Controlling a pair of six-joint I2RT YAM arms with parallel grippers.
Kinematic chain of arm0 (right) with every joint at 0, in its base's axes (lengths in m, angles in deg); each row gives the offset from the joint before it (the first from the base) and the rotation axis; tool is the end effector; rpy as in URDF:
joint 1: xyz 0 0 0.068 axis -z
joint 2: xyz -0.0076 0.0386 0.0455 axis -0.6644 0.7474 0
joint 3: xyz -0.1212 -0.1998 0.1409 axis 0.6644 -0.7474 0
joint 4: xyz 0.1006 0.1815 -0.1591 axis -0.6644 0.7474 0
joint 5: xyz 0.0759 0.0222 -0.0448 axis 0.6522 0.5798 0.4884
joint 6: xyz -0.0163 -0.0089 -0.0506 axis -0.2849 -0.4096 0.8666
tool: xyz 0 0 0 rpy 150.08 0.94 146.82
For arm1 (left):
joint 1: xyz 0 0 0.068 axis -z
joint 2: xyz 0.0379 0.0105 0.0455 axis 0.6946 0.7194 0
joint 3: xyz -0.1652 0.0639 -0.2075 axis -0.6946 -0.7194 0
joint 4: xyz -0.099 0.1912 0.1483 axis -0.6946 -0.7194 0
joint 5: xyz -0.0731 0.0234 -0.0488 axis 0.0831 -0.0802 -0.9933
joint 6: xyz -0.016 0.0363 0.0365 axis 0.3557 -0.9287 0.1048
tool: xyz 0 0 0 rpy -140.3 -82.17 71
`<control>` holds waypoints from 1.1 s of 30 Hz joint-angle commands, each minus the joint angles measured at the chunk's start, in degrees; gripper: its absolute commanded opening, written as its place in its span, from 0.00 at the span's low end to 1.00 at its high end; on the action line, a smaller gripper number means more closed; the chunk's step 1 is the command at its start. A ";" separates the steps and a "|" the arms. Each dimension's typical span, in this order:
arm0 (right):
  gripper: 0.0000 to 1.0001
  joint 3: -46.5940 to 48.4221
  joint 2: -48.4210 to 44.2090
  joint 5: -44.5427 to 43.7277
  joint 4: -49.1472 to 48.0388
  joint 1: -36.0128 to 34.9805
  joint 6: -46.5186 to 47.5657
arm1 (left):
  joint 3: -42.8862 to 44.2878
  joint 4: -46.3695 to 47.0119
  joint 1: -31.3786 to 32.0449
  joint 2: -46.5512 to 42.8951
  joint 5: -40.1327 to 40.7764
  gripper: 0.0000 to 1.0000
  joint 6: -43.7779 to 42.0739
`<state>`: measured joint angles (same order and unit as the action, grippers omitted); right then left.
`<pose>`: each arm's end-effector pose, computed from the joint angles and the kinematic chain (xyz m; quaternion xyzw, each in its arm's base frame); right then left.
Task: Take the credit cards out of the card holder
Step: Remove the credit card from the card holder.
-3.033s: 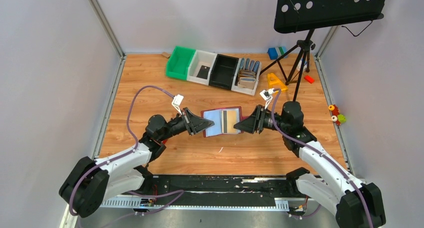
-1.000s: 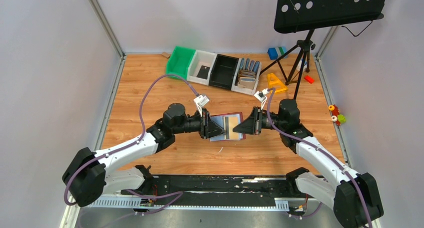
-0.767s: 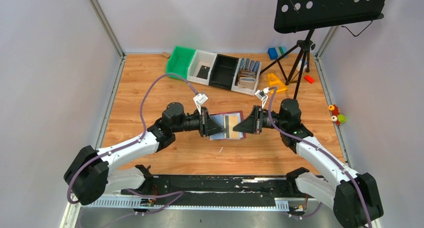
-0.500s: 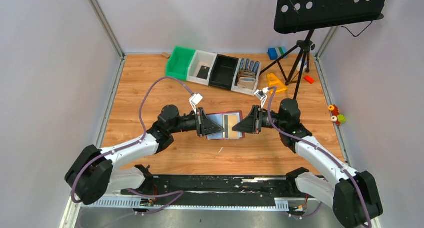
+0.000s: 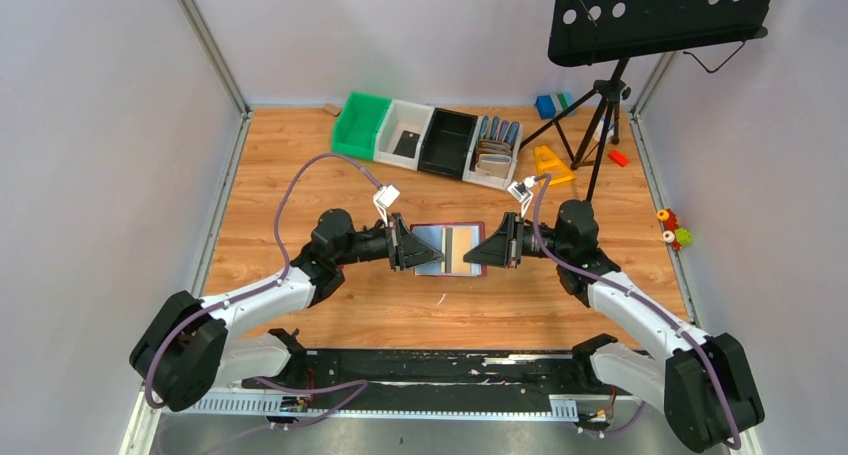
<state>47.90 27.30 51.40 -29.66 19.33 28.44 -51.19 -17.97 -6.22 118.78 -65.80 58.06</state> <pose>0.1889 0.1102 0.2442 -0.1541 0.7242 0.6269 0.2427 0.1788 -0.1681 0.2437 0.1700 0.6925 -0.6348 0.2975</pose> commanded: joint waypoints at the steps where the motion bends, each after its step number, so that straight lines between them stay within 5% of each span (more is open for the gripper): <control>1: 0.00 -0.17 -0.16 -0.11 -5.51 0.16 -1.90 | 0.01 2.89 -0.20 -0.99 -1.72 0.02 -0.60; 5: 0.00 -1.17 1.10 2.14 -10.84 -0.02 -5.33 | -0.34 7.22 -0.19 0.52 -3.77 0.23 1.25; 11: 0.00 -1.63 1.47 2.54 -13.44 -1.06 -6.70 | 0.09 15.31 -0.24 4.46 -7.19 0.25 6.81; 15: 0.00 -1.39 1.18 2.58 -13.08 -1.25 -6.55 | 0.09 17.37 -0.23 5.82 -8.15 0.18 8.15; 18: 0.00 -1.03 0.81 1.83 -11.01 -1.21 -5.38 | -0.12 16.77 -0.23 5.43 -7.68 0.00 7.68; 23: 0.00 -0.38 -1.70 -3.01 -1.41 0.42 -0.33 | -0.21 7.61 -1.82 2.60 -4.53 0.00 3.26; 33: 0.00 -2.36 -3.23 -3.59 0.38 5.97 -0.46 | -2.01 4.63 -6.69 0.34 -5.42 0.00 2.97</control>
<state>45.96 25.99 49.36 -30.08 23.42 26.54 -52.87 -12.13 -11.62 121.05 -71.03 62.93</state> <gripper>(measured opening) 0.106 0.006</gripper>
